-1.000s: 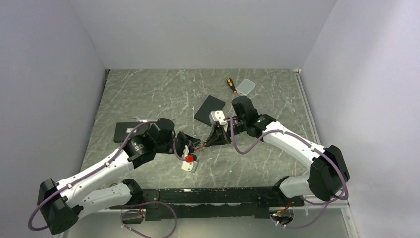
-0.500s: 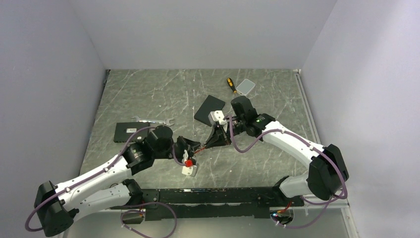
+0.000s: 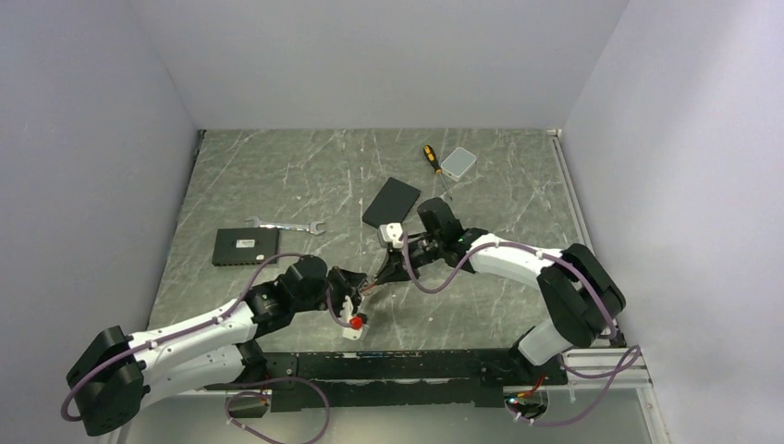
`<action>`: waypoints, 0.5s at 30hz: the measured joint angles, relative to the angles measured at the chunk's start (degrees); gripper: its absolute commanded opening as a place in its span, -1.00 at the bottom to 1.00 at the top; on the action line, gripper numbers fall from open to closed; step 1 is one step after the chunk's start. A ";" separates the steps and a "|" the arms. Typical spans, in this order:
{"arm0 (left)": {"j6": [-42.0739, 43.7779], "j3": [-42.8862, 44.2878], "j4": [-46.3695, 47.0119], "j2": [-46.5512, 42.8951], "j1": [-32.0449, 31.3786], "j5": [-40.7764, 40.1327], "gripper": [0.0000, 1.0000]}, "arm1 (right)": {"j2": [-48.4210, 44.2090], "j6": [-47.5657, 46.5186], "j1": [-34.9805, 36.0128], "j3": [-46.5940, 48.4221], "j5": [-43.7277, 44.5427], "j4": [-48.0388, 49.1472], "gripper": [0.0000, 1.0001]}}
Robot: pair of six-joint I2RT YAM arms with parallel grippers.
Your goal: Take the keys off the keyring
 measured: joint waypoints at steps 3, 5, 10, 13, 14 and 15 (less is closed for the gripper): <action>1.29 -1.99 1.40 0.00 0.09 -0.81 -1.00 | 1.51 -1.66 1.07 -0.50 1.46 2.10 -1.00; 1.97 -3.63 2.58 0.15 0.09 -0.70 -1.00 | 1.73 -3.56 1.90 -1.77 2.58 2.82 -0.88; 3.41 -6.71 7.26 2.80 -0.07 1.09 -1.00 | 1.70 -9.88 3.32 -4.55 4.81 2.73 -0.65; 3.76 -7.32 9.57 4.24 -0.09 2.64 -1.00 | 1.46 -13.22 3.32 -5.09 5.84 1.03 -0.53; 3.76 -7.56 10.27 4.68 -0.09 3.45 -1.00 | 1.29 -14.23 3.32 -5.27 6.32 0.31 -0.49; 3.74 -7.78 10.67 5.18 -0.20 4.13 -1.00 | 1.16 -14.95 3.32 -5.44 6.73 -0.26 -0.44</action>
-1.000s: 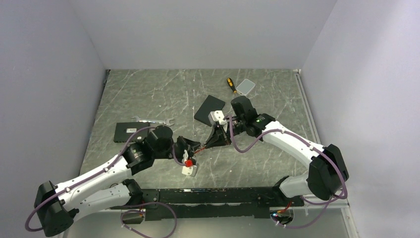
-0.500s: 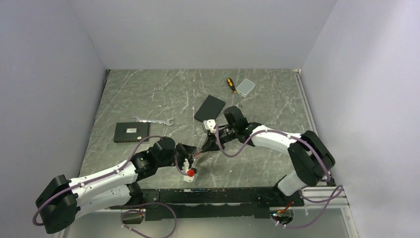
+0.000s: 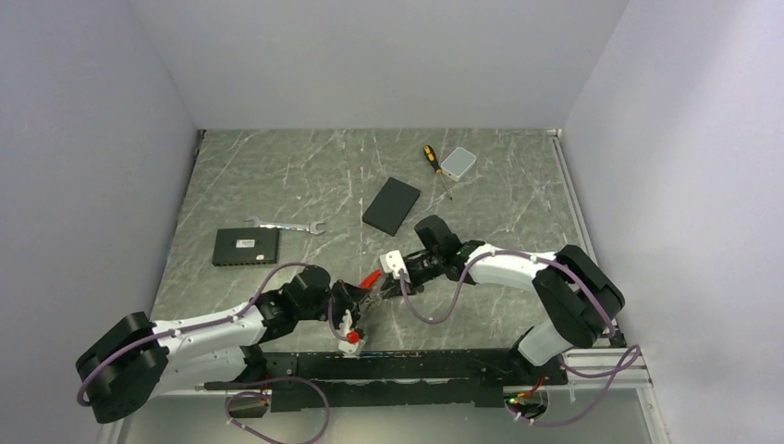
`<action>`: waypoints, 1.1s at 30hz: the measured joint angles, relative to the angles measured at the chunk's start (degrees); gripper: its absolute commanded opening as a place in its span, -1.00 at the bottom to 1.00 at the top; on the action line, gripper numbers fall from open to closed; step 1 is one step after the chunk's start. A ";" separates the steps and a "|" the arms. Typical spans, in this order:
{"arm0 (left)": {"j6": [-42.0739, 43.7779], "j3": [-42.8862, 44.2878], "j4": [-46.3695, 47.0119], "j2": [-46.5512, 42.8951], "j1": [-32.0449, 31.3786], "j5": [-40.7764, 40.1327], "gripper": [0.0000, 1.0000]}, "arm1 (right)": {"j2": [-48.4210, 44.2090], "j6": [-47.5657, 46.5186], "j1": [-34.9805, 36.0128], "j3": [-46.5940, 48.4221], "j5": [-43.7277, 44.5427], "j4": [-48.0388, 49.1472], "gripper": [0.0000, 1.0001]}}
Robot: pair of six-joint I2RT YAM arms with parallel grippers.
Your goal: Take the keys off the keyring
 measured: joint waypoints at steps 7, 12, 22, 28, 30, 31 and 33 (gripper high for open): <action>-0.98 -0.46 -1.60 5.97 -2.01 5.22 -1.00 | -0.07 -4.98 -2.05 -1.22 8.68 -5.99 -0.14; -2.78 2.05 -2.25 10.99 -2.29 6.56 -1.00 | -0.07 -5.49 -2.32 -1.33 10.95 -7.52 -0.13; -2.27 9.18 -10.58 14.82 2.12 7.17 -1.00 | -0.17 0.76 -7.06 0.81 5.57 -10.88 -0.17; 3.19 8.79 -13.38 14.10 5.18 8.15 -1.00 | -0.17 5.11 -9.16 1.31 0.85 -10.62 -0.28; 5.29 7.67 -13.60 12.66 5.18 8.96 -1.00 | -0.02 6.38 -8.61 1.81 -0.28 -10.38 -0.30; 6.45 6.88 -13.53 11.87 5.18 9.33 -1.00 | 0.22 6.91 -8.15 2.27 -0.90 -10.23 -0.31; 8.92 4.70 -12.92 10.36 5.18 9.97 -1.00 | 1.09 7.30 -7.06 3.37 -1.62 -9.79 -0.33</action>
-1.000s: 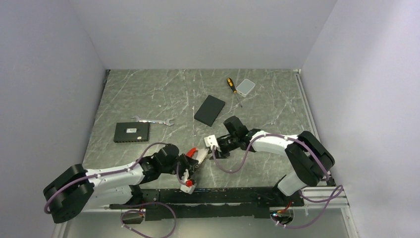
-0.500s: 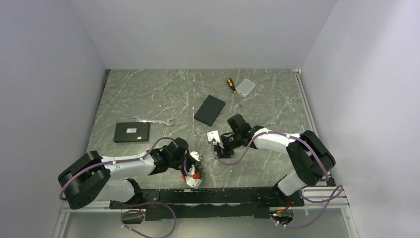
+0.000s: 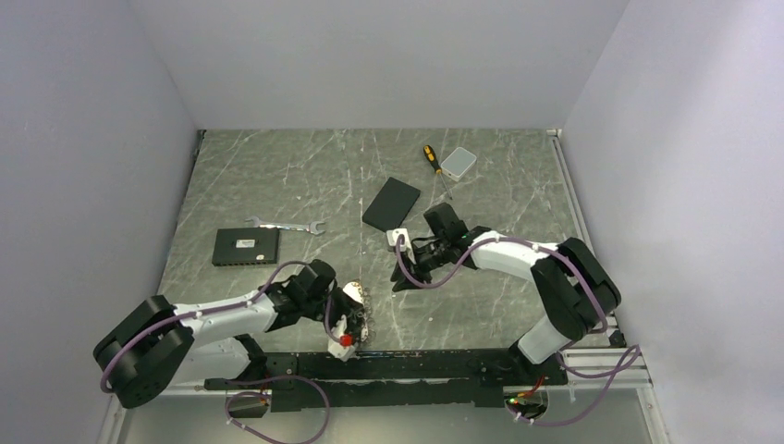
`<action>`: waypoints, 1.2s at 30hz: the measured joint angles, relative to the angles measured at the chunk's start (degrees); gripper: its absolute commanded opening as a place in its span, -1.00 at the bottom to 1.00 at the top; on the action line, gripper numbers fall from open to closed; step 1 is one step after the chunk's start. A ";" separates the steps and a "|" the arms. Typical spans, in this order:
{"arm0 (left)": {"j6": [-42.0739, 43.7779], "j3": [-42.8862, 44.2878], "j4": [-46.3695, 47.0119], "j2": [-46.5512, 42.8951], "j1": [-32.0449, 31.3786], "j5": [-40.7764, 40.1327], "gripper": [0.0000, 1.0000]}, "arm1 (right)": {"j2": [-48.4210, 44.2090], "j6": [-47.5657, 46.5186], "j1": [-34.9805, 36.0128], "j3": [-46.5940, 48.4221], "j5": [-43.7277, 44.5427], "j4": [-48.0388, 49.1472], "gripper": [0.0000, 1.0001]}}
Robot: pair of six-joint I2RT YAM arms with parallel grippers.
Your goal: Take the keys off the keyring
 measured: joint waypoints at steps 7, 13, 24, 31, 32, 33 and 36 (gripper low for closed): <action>8.11 -5.07 4.13 -2.99 -0.02 1.38 -1.00 | 3.43 0.15 4.22 2.03 -0.66 0.81 -0.33; 11.45 -6.75 6.88 -3.26 -0.24 1.60 -1.00 | 4.00 0.96 8.35 2.03 -0.57 2.75 -0.34; 12.94 -7.15 7.41 -3.34 -1.75 1.51 -1.00 | 7.10 2.01 13.62 2.82 2.14 4.11 -0.41; 12.92 -7.15 7.41 -3.37 -2.19 1.40 -1.00 | 8.81 2.27 15.78 4.50 3.87 4.09 -0.43; 12.92 -7.15 7.41 -3.37 -2.23 1.40 -1.00 | 8.92 2.56 16.04 4.68 4.13 4.11 -0.42; 12.90 -7.15 7.41 -3.37 -2.25 1.40 -1.00 | 8.94 2.69 16.24 4.74 4.33 4.13 -0.43; 12.90 -7.15 7.41 -3.37 -2.38 1.38 -1.00 | 9.49 3.10 16.96 5.22 5.40 4.07 -0.45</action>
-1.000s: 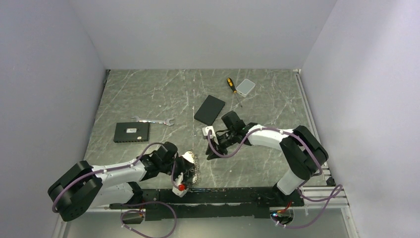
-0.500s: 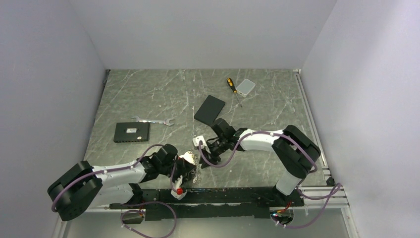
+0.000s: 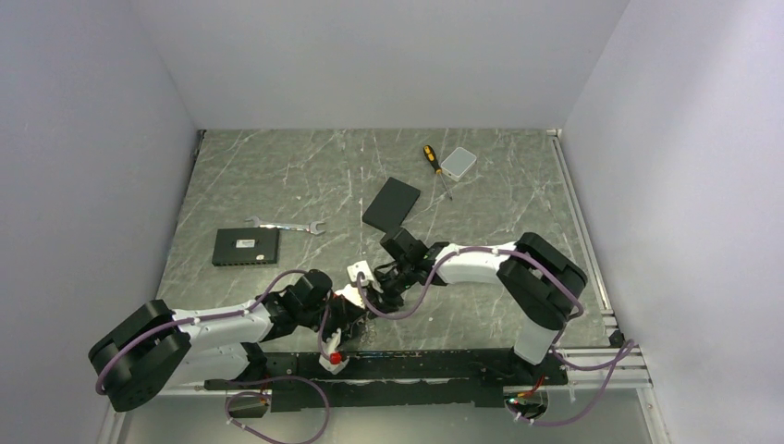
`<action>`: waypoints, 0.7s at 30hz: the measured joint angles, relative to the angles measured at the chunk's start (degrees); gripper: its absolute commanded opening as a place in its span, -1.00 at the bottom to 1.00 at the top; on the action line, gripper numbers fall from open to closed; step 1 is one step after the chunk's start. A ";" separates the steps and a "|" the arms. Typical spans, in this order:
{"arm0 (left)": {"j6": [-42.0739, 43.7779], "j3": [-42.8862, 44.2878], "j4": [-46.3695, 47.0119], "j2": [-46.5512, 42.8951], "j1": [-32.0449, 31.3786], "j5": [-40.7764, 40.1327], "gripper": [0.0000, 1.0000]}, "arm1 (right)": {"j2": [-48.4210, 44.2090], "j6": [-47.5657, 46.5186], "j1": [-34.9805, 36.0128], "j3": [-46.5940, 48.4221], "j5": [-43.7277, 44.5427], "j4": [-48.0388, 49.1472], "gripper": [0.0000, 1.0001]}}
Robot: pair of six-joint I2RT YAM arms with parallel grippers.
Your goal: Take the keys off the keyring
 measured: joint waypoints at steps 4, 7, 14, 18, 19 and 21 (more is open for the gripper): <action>-0.15 0.00 0.02 0.02 -0.04 0.00 -1.00 | 1.01 0.15 0.63 0.37 0.98 -0.17 -0.46; -0.20 -0.11 0.17 0.02 -0.04 0.02 -1.00 | 1.07 0.17 0.83 0.37 1.36 -0.20 -0.48; -0.42 -0.55 1.11 0.02 -0.04 0.02 -1.00 | 1.11 0.50 1.27 0.39 2.80 -0.22 -0.52; -0.92 -0.55 1.09 0.02 -0.04 -0.02 -1.00 | 1.14 0.59 1.51 0.44 3.54 -0.22 -0.67; -1.11 -0.55 1.11 0.02 -0.04 0.00 -1.00 | 1.14 0.59 1.51 0.44 3.78 -0.17 -0.75; -1.53 -0.55 1.18 0.00 -0.07 -0.02 -1.00 | 1.14 0.52 1.55 0.42 4.26 0.00 -0.90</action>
